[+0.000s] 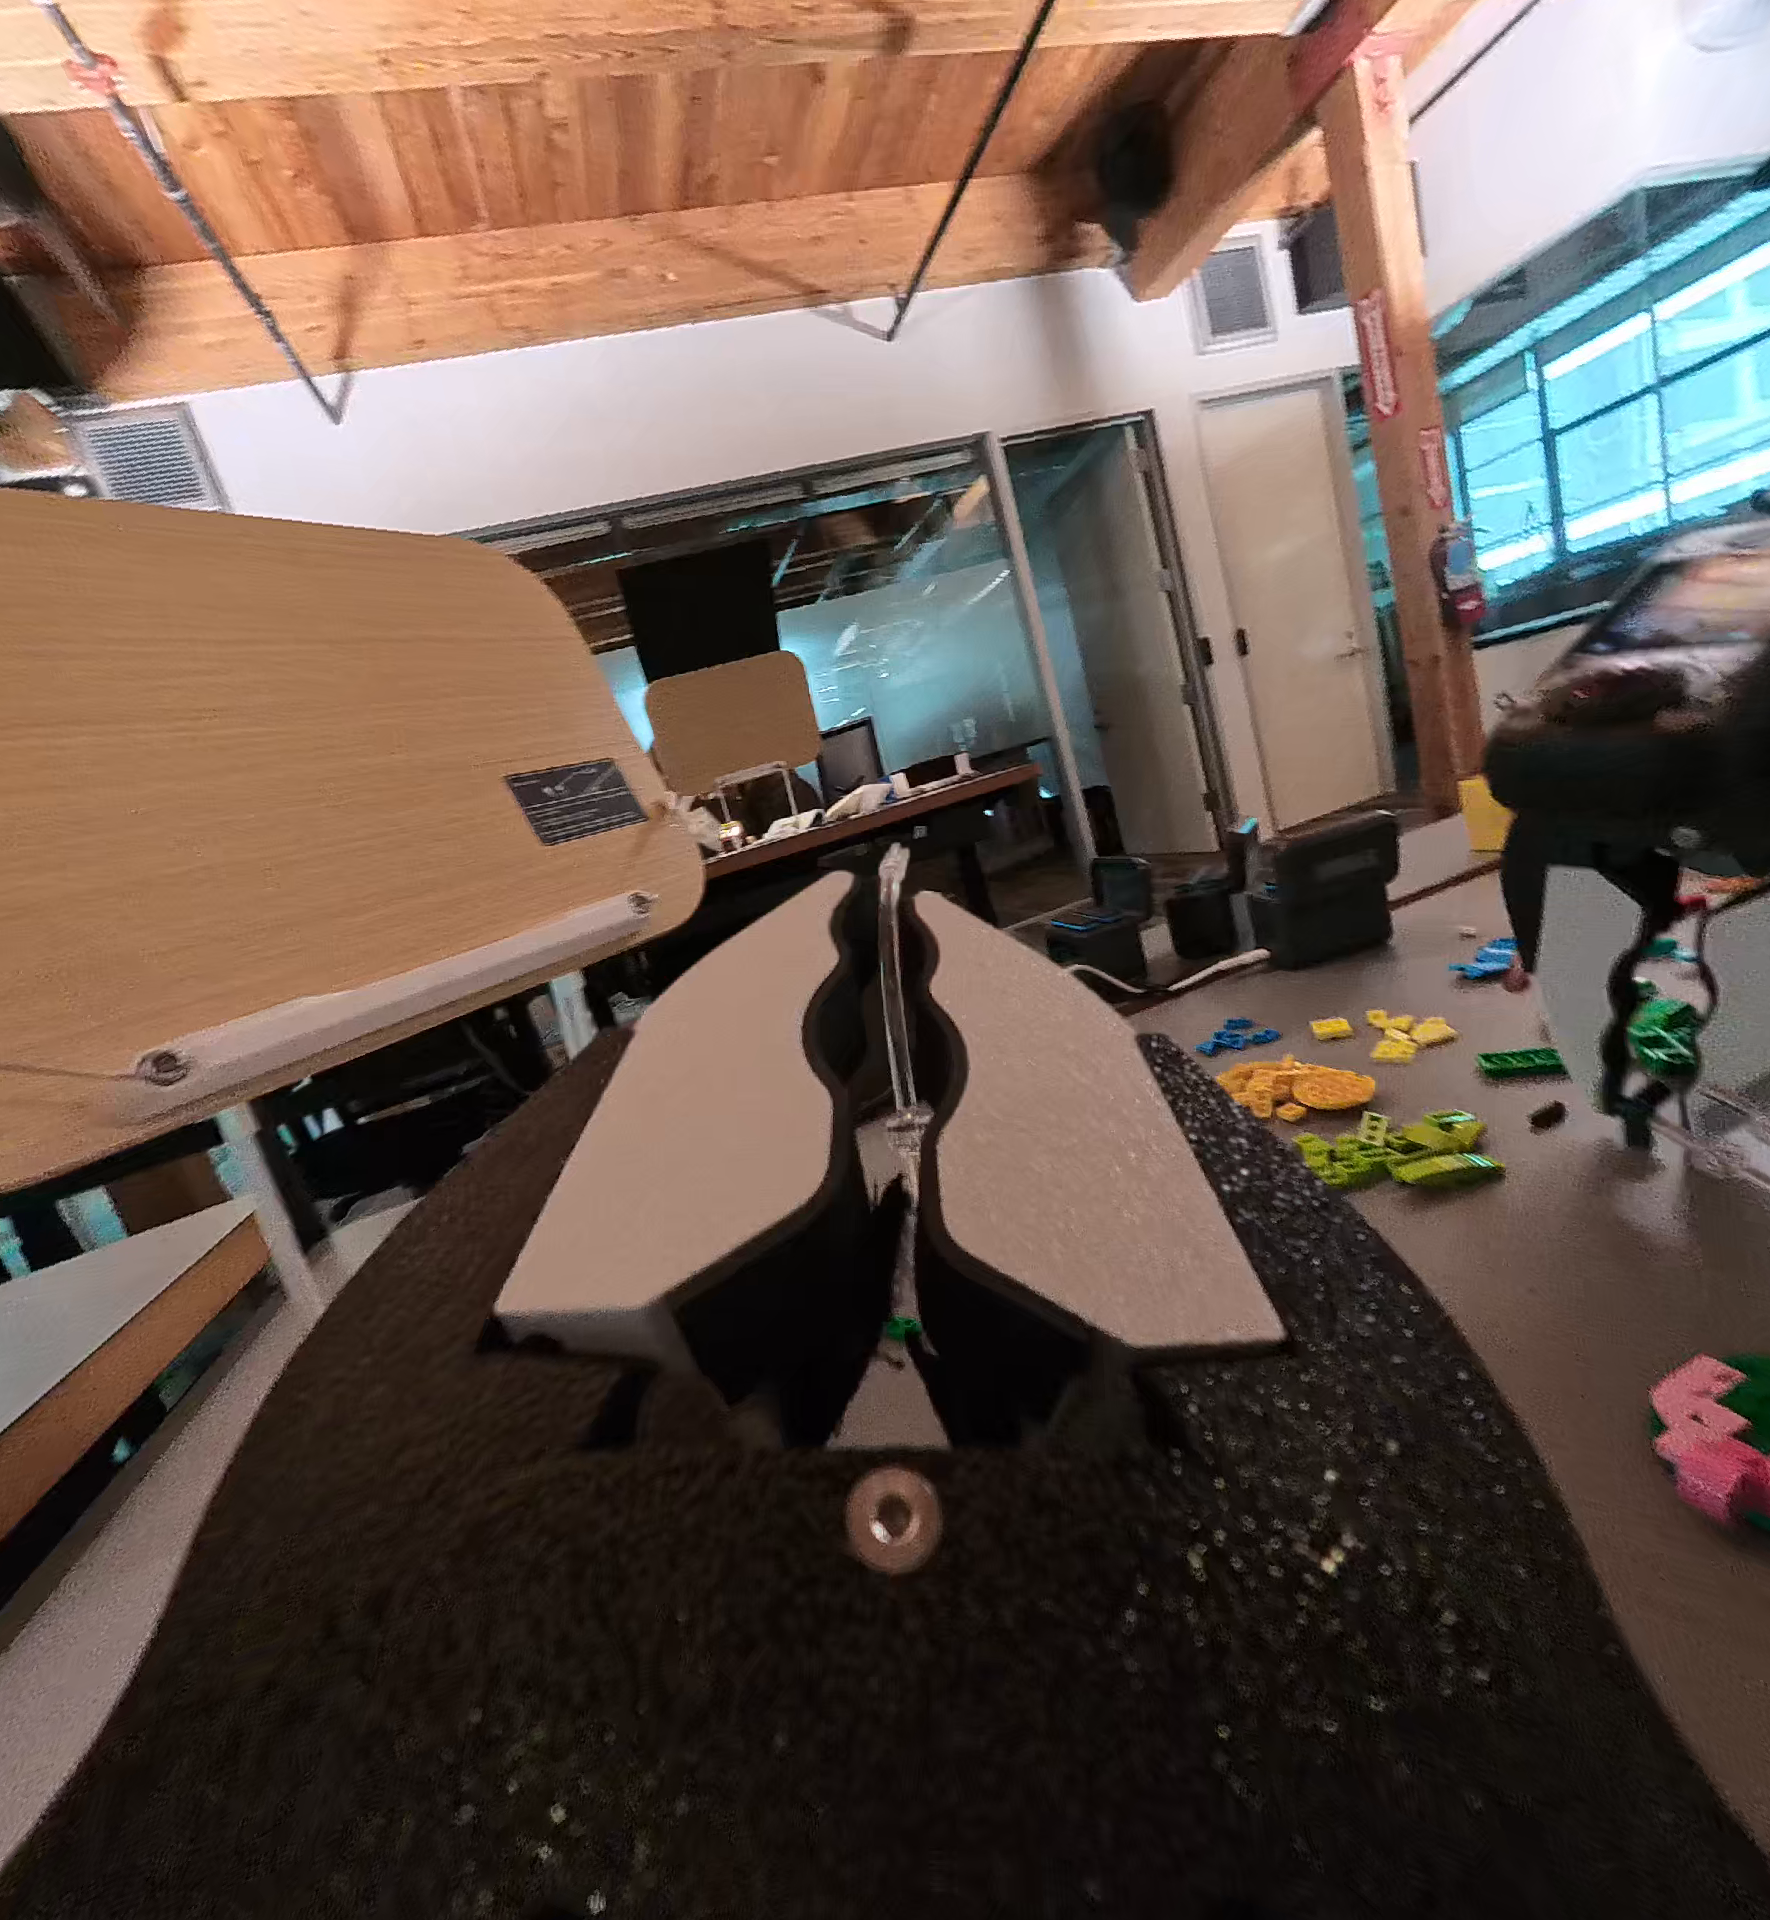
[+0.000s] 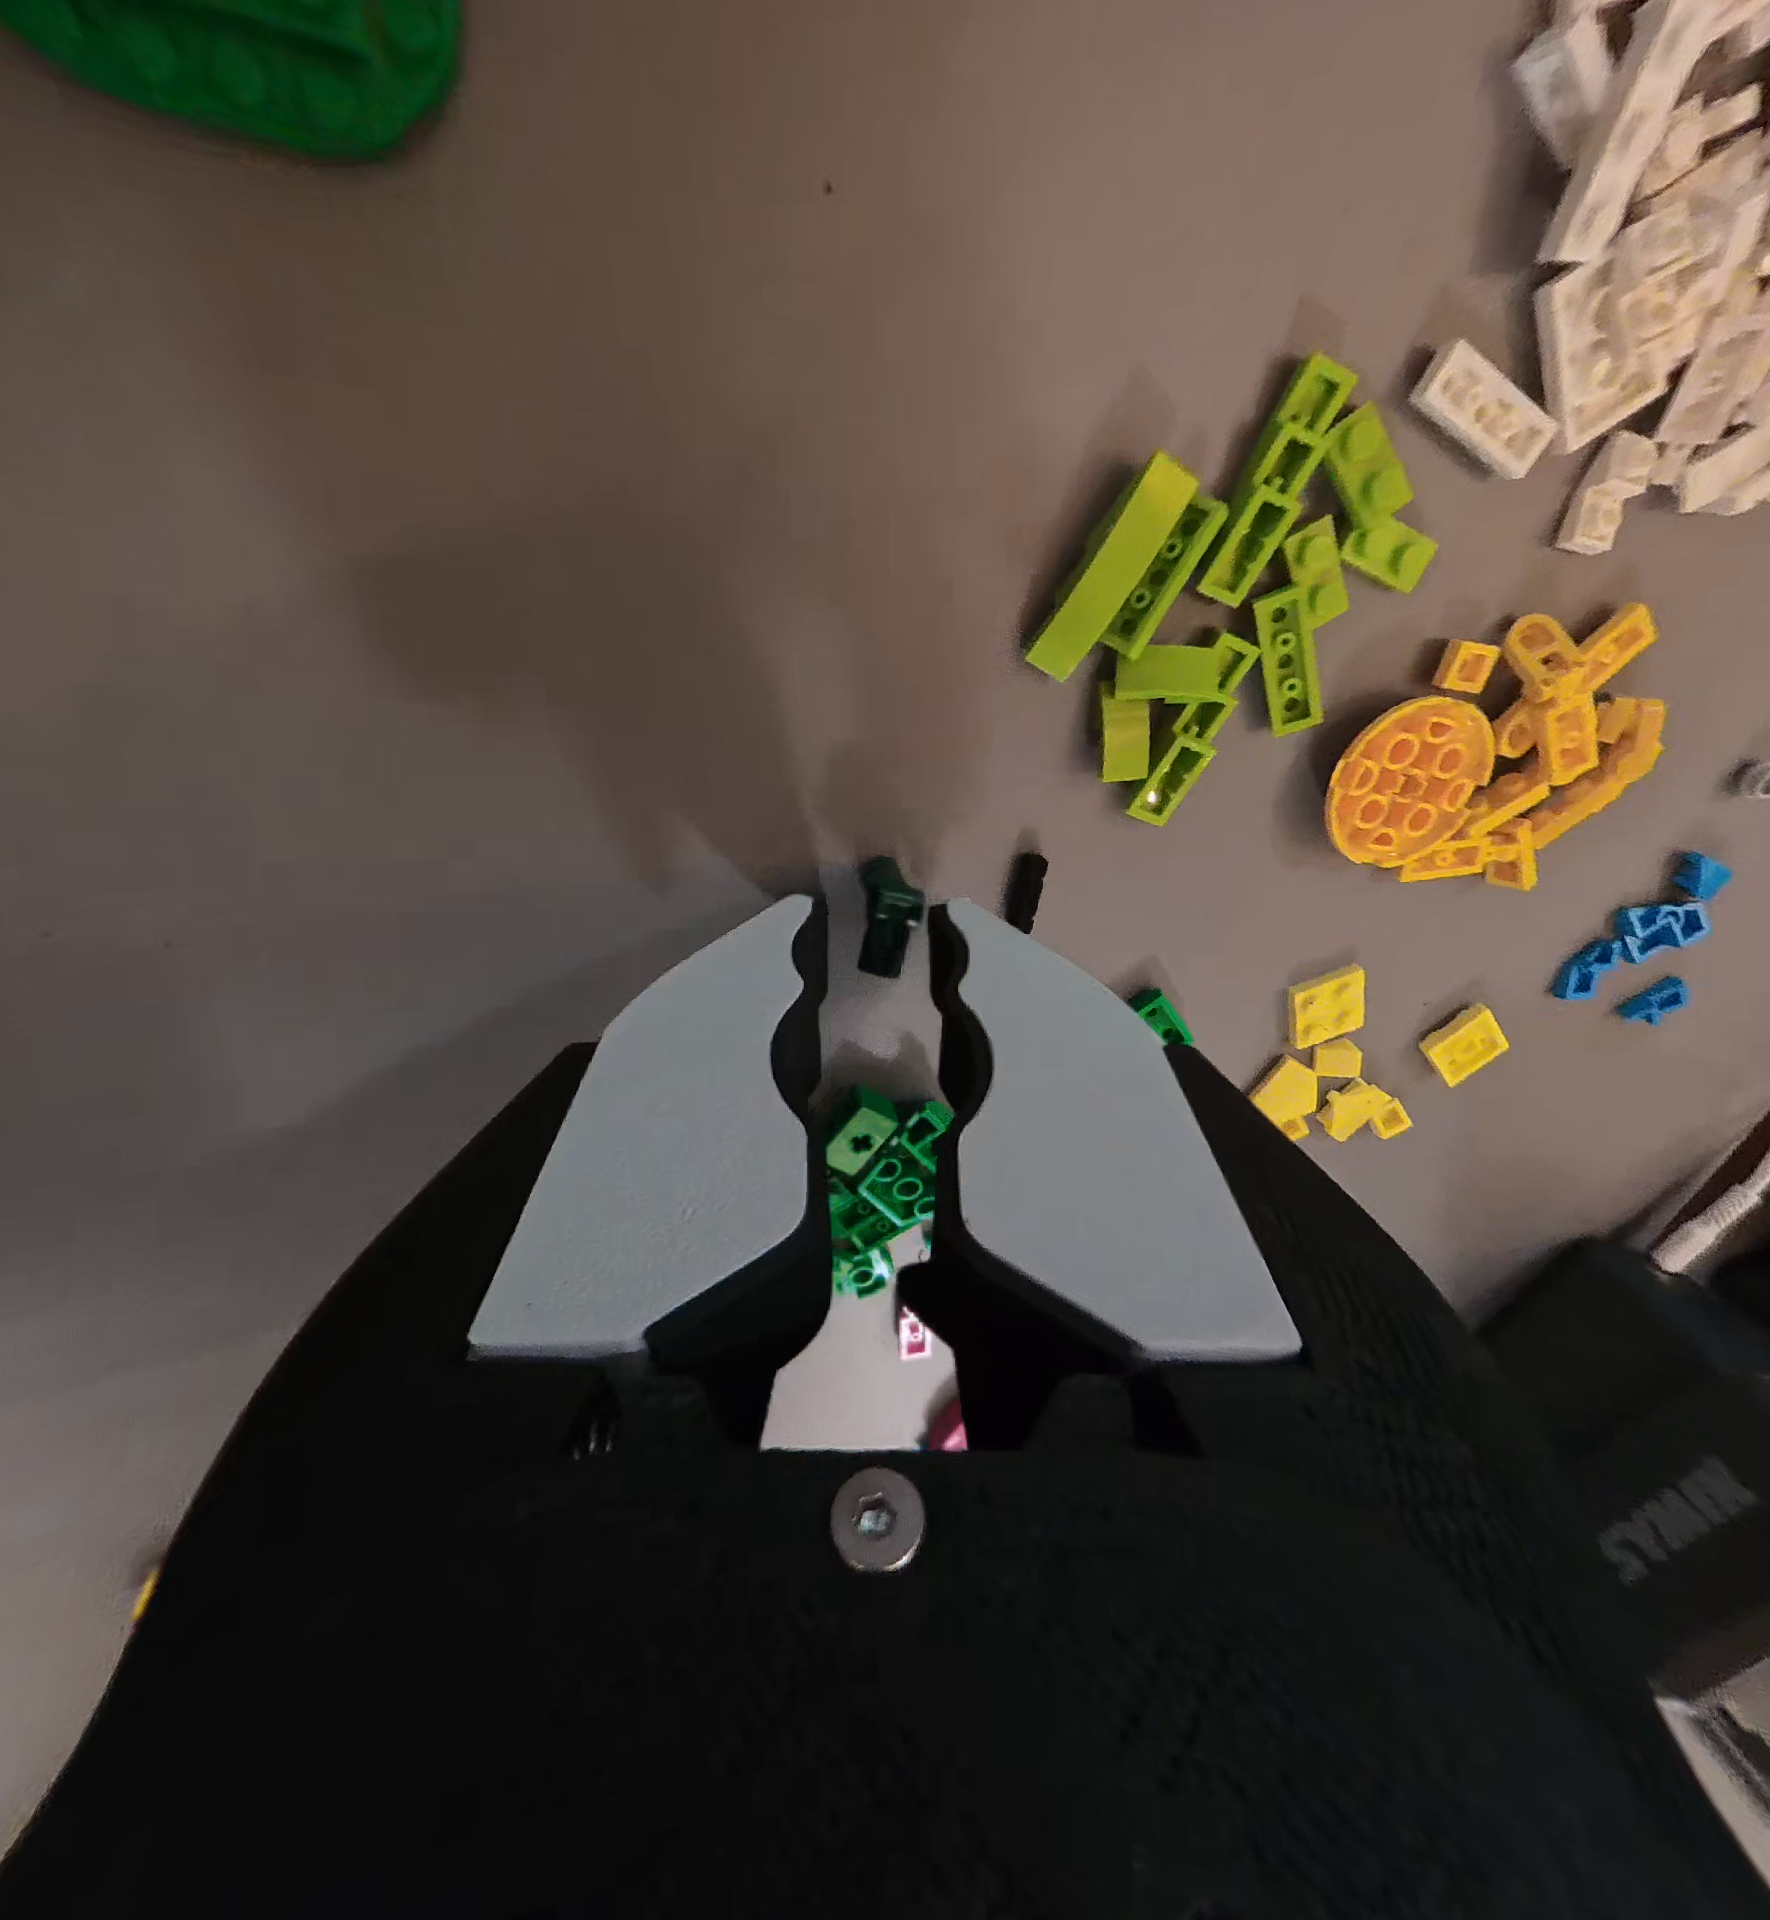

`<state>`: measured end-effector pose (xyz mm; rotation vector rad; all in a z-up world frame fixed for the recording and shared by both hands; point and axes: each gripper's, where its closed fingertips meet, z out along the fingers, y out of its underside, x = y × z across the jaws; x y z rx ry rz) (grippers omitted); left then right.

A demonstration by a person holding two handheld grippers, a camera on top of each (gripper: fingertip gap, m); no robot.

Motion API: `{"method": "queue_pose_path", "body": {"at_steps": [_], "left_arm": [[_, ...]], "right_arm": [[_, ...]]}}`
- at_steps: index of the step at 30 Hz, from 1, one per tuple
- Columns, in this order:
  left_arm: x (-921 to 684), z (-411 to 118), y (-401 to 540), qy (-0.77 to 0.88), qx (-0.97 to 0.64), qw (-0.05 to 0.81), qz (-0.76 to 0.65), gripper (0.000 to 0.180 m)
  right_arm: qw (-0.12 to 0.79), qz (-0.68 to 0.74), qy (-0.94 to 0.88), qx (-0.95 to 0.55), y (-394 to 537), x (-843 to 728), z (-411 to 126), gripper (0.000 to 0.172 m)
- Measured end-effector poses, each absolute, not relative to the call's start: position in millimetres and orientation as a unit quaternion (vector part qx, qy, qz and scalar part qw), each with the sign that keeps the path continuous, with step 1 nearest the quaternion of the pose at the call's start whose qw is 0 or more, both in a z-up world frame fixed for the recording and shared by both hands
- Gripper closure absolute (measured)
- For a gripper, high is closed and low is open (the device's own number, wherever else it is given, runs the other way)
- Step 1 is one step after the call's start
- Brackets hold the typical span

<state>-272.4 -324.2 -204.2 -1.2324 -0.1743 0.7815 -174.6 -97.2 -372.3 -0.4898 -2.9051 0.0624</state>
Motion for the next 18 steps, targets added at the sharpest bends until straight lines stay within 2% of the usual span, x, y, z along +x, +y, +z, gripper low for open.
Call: {"method": "queue_pose_path", "body": {"at_steps": [4,7,10,14,18], "left_arm": [[-251,-212,-305,-0.011,-0.581,0.743,0.332,0.176],[-232,-220,-291,0.043,-0.597,0.744,0.296,0.176],[-221,-225,-285,0.088,-0.603,0.733,0.303,0.177],[-205,-231,-279,0.142,-0.603,0.721,0.312,0.177],[-193,-234,-276,0.171,-0.600,0.720,0.303,0.176]], "right_arm": [[0.139,0.065,-0.968,-0.196,-97,-180,-346,0.145],[0.200,0.228,-0.931,-0.201,-143,-197,-291,0.143],[0.255,0.347,-0.894,-0.126,-203,-196,-241,0.145],[0.339,0.310,-0.888,-0.015,-249,-193,-227,0.146],[0.338,0.264,-0.903,0.023,-267,-191,-238,0.148]]}}
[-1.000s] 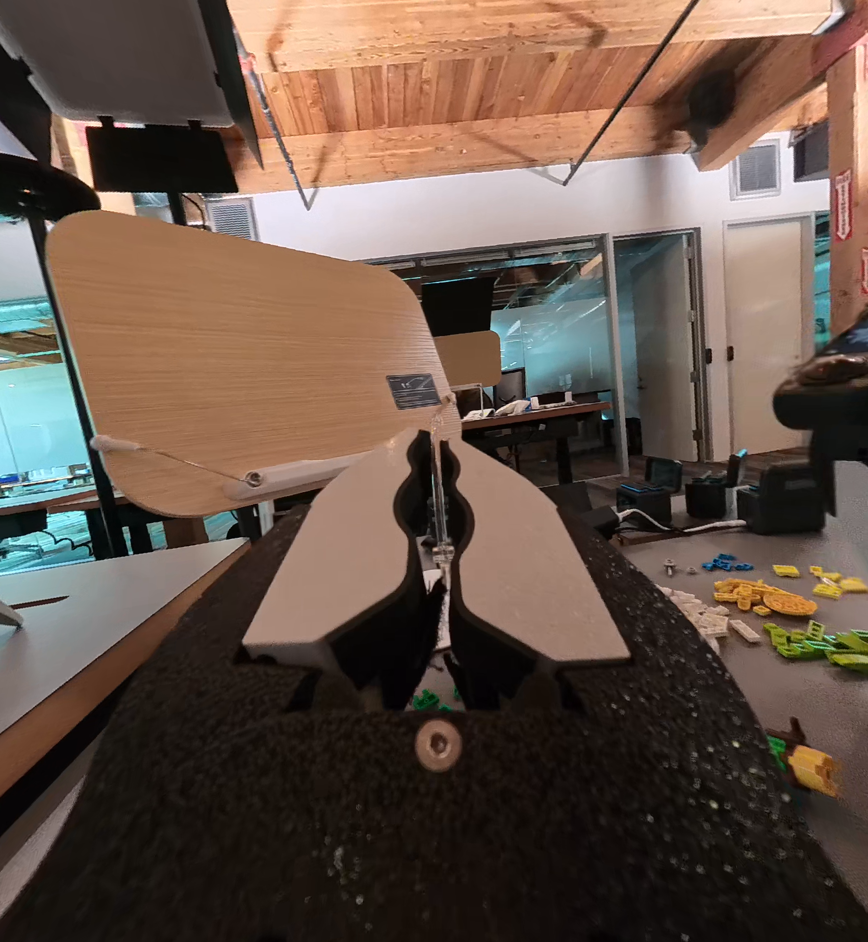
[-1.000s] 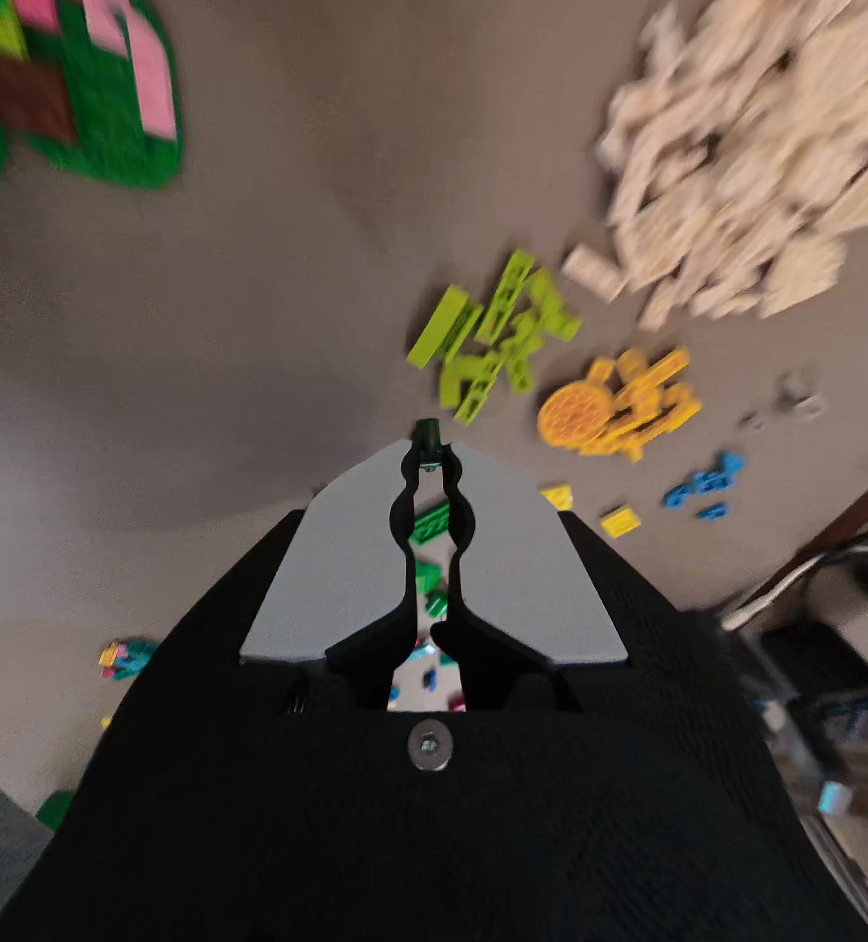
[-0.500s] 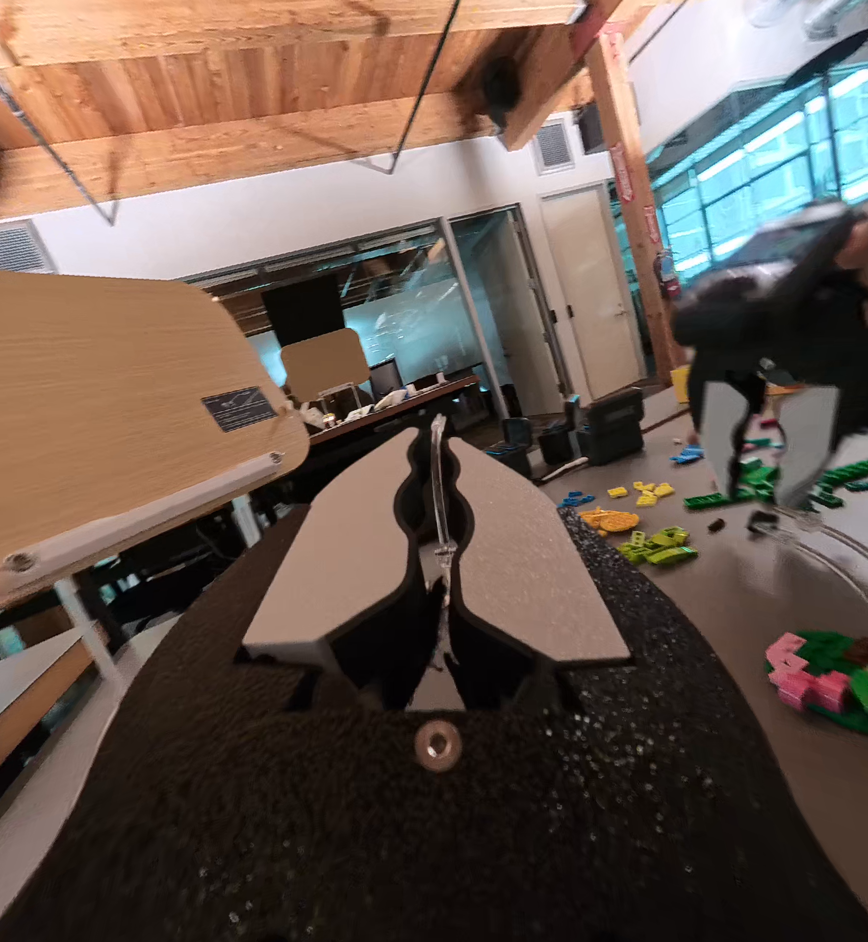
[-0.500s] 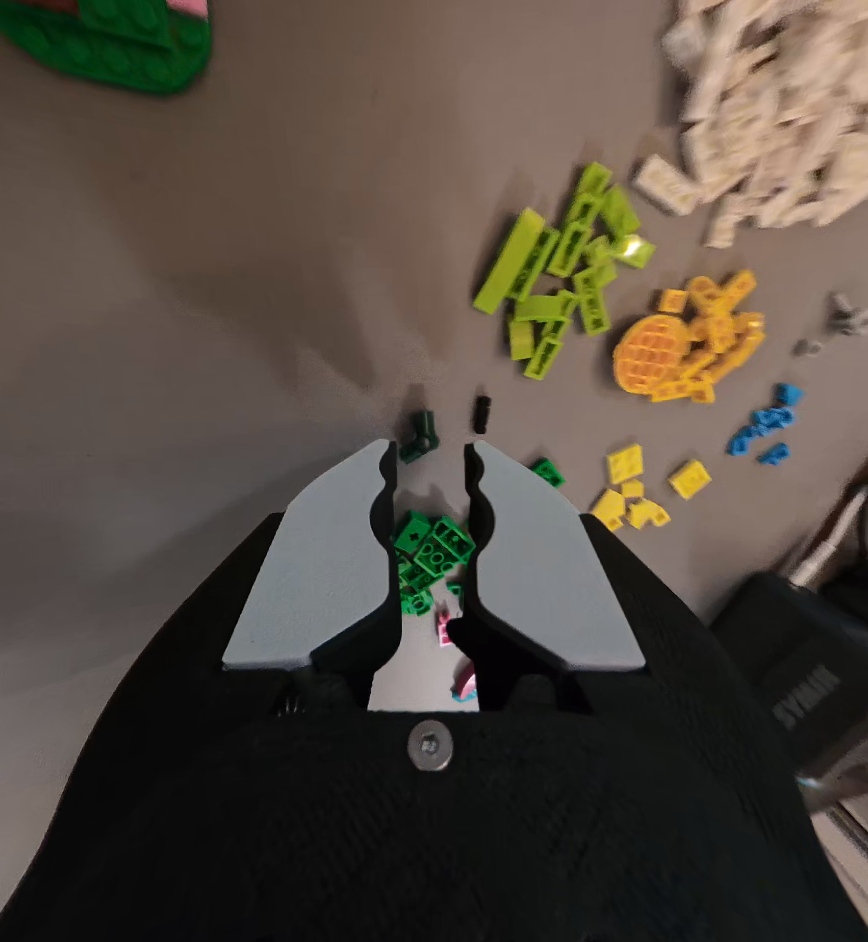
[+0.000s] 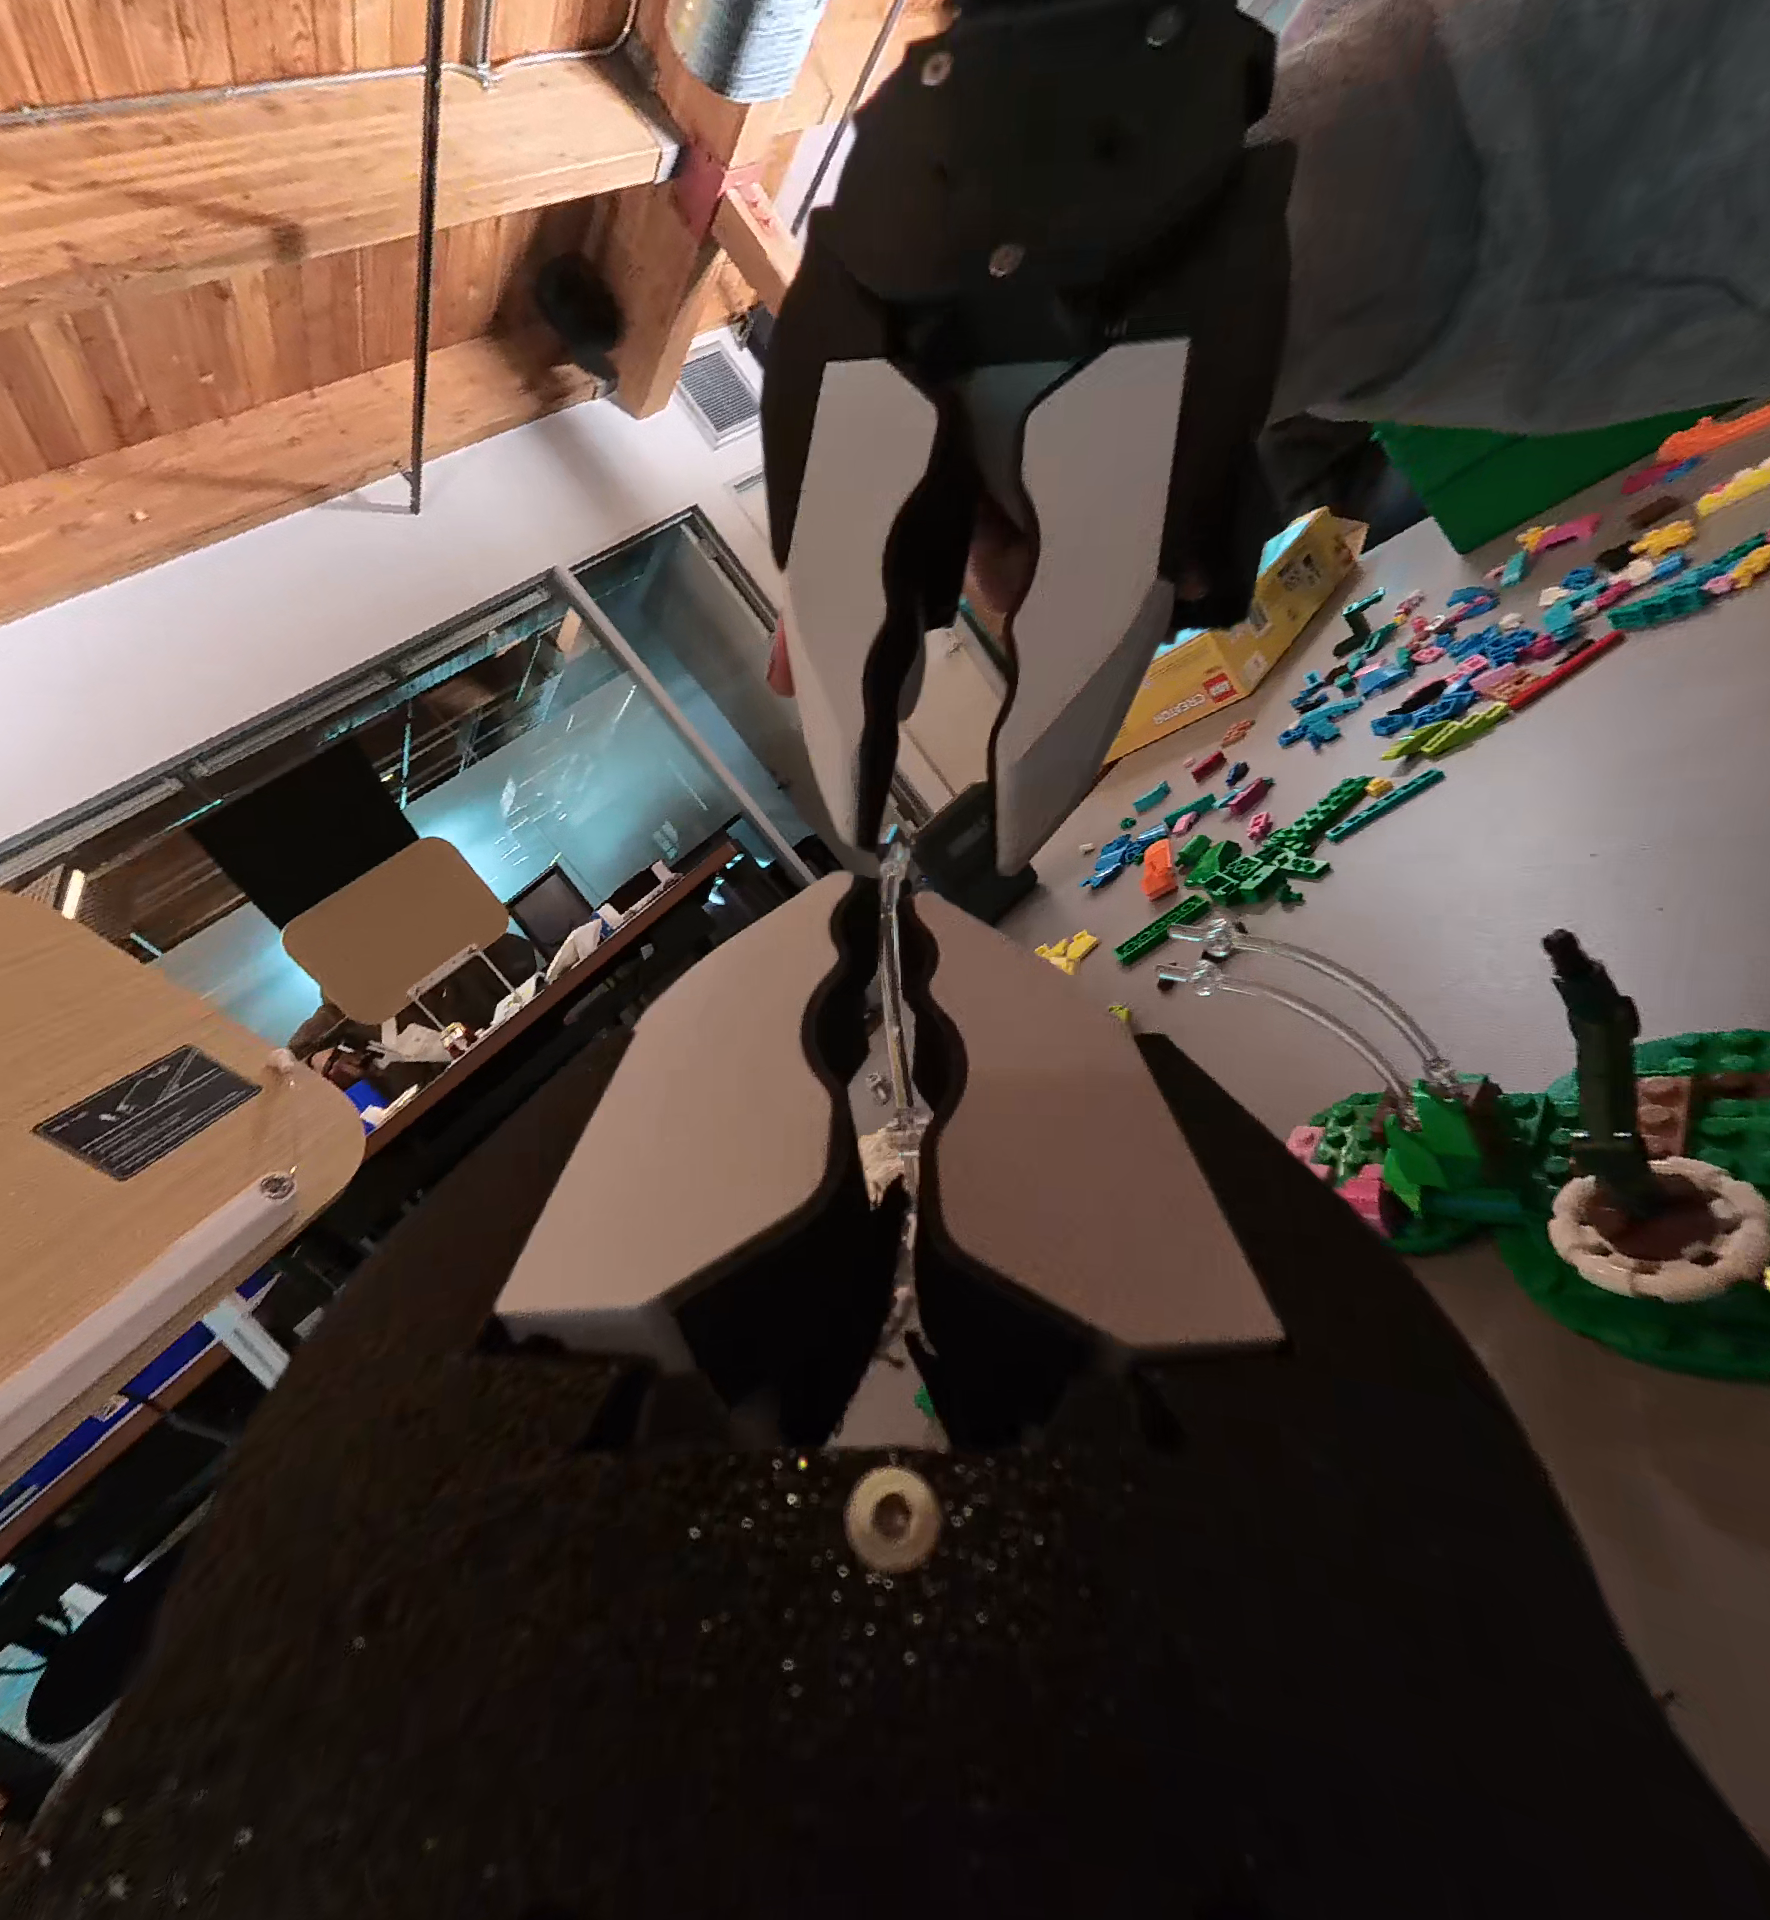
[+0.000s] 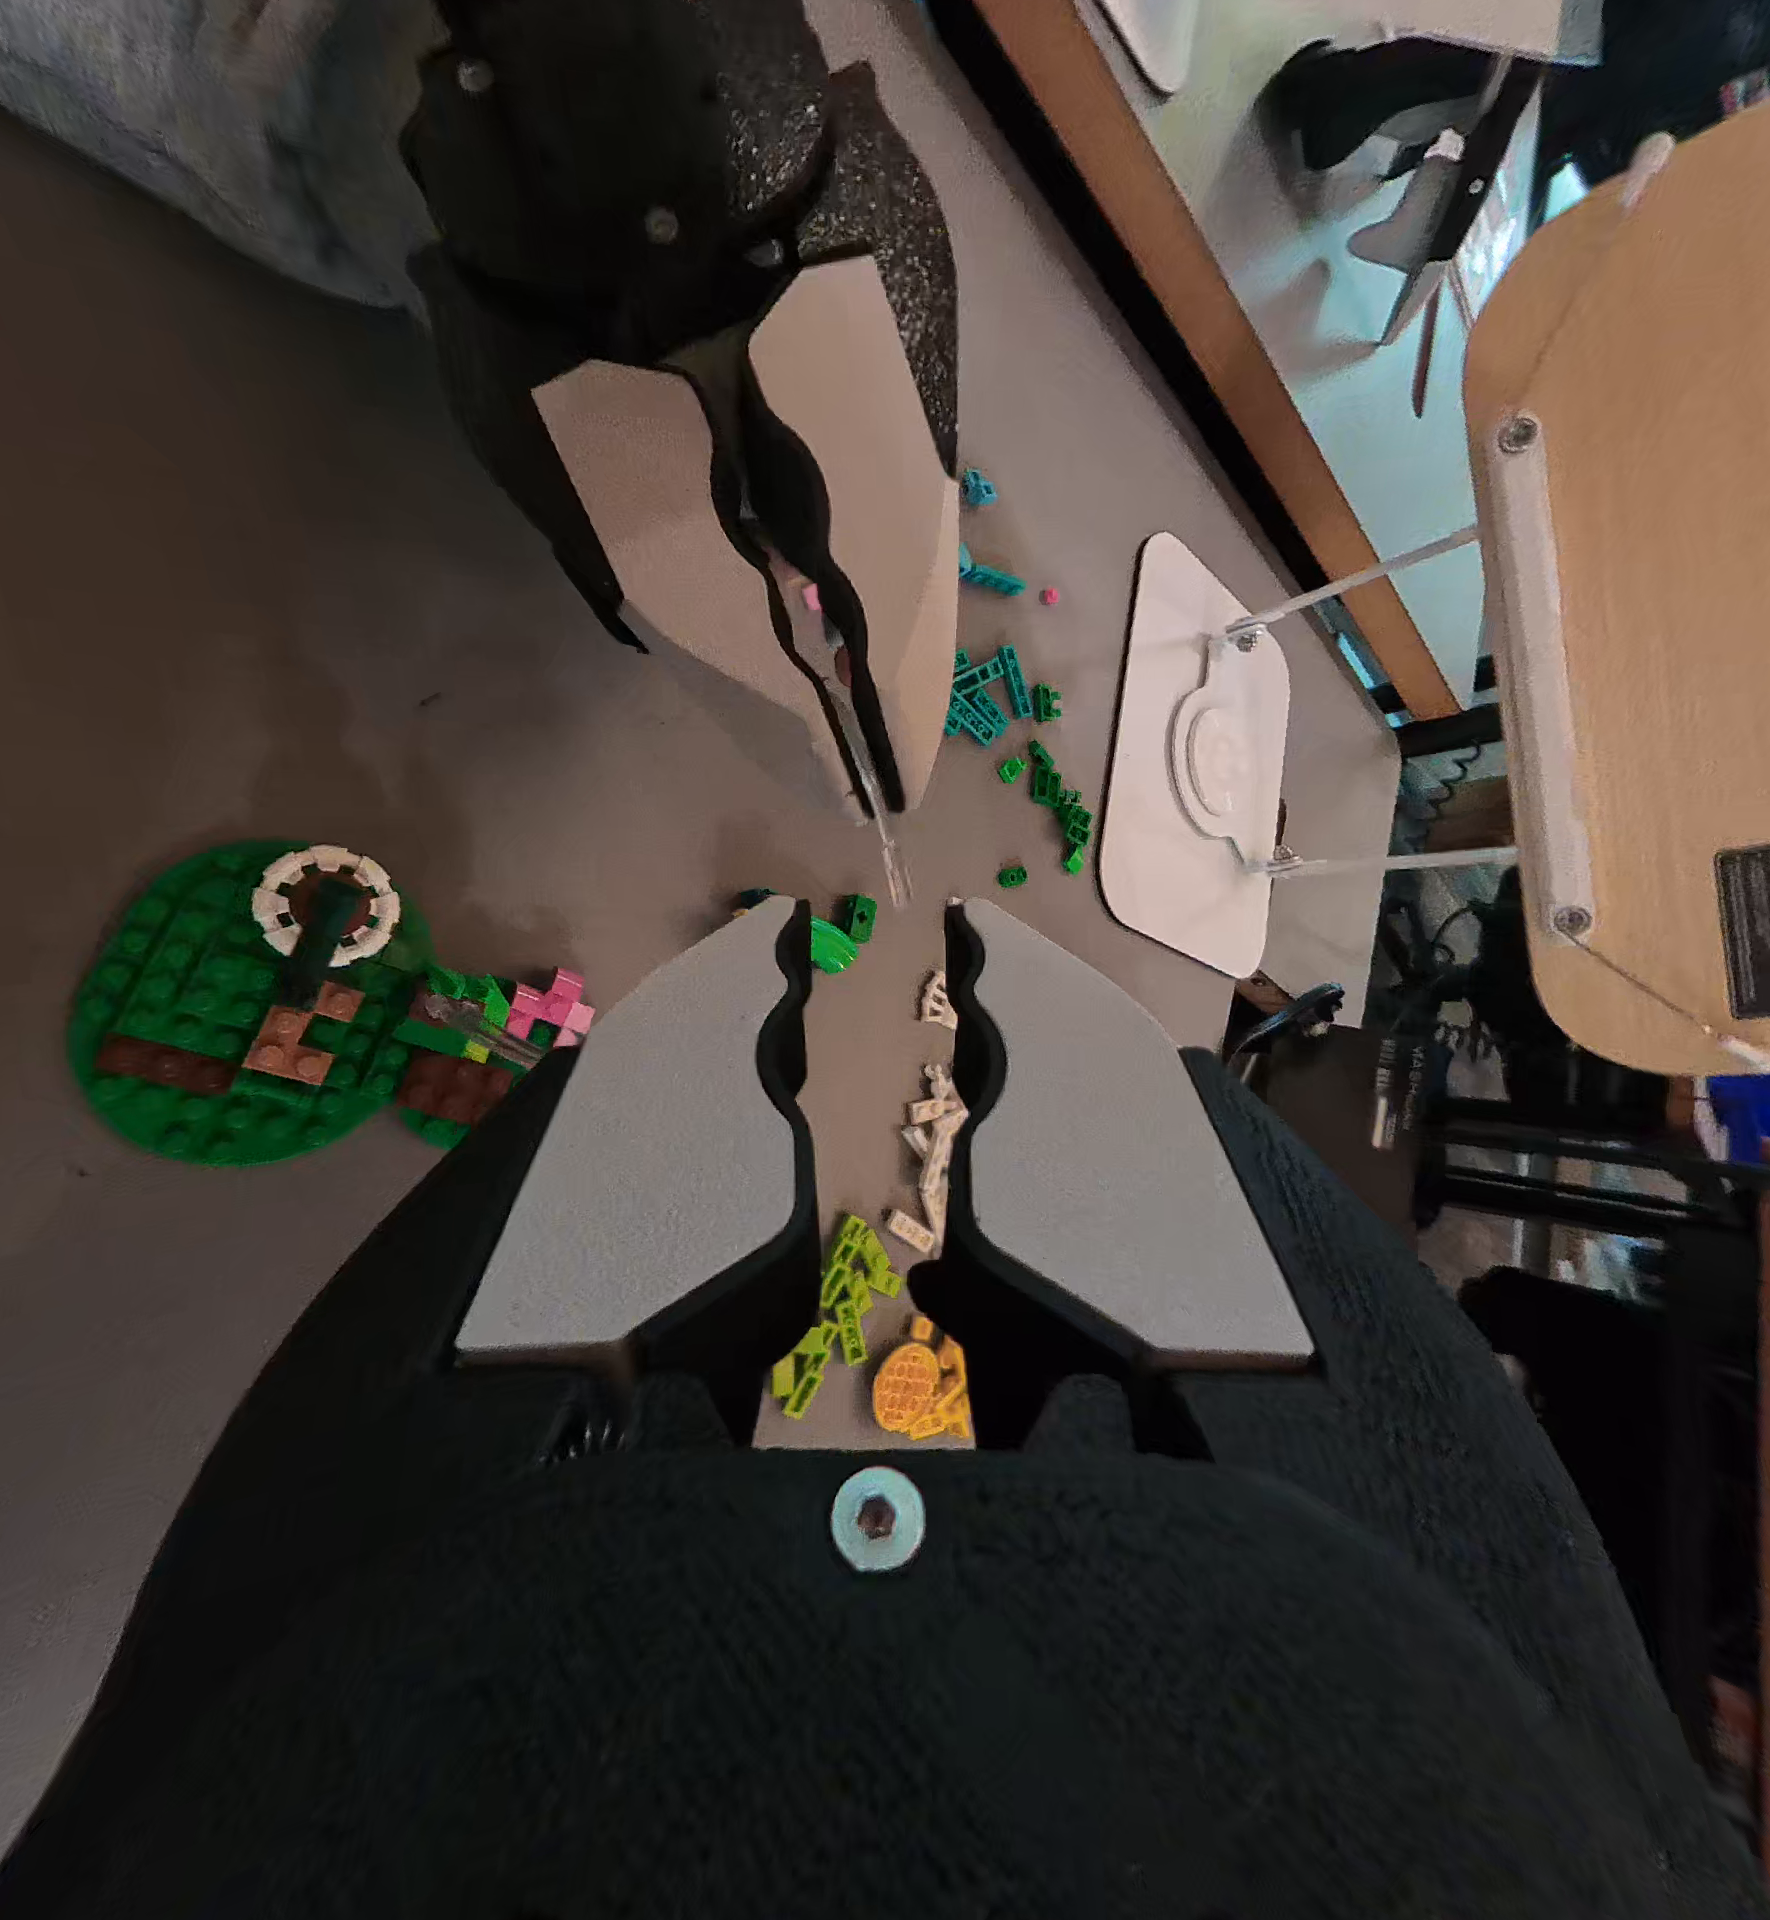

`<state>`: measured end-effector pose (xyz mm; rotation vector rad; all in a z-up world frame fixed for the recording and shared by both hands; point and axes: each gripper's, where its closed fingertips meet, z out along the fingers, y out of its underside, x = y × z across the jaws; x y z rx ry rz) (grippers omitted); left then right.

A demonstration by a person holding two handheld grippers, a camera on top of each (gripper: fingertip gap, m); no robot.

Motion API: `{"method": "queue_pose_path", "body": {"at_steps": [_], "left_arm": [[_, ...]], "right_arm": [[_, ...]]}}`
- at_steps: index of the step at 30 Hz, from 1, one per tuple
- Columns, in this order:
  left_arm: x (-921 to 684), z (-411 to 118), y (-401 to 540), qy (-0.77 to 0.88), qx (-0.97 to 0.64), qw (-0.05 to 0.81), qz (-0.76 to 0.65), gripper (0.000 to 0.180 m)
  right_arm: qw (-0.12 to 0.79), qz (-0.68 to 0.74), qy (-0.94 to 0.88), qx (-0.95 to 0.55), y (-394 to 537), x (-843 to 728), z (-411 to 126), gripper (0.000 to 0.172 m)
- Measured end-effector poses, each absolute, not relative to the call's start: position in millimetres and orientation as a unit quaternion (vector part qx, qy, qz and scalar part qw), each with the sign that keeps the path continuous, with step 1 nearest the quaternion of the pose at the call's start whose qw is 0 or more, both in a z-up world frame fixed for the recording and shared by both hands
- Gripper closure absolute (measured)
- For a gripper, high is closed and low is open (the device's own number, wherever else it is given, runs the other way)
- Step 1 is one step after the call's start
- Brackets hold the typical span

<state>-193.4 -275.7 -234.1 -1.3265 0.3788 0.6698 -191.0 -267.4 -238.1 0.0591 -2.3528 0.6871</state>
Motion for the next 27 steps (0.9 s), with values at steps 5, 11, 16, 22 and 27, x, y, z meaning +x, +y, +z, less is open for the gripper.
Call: {"method": "queue_pose_path", "body": {"at_steps": [5,11,16,22,27], "left_arm": [[-184,-239,-272,0.192,-0.604,0.719,0.285,0.175],[-195,-234,-273,0.139,-0.604,0.735,0.276,0.146],[-233,-221,-288,0.020,-0.595,0.755,0.276,0.122],[-265,-208,-313,-0.110,-0.547,0.802,0.214,0.111],[-271,-212,-313,-0.124,-0.554,0.797,0.206,0.116]], "right_arm": [[0.349,0.254,-0.900,0.054,-272,-190,-241,0.163],[0.353,0.241,-0.903,0.048,-263,-183,-243,0.168],[0.483,0.138,-0.860,-0.093,-157,-203,-216,0.168],[0.494,-0.049,-0.839,-0.221,13,-200,-267,0.168],[0.487,-0.151,-0.834,-0.210,82,-200,-296,0.168]]}}
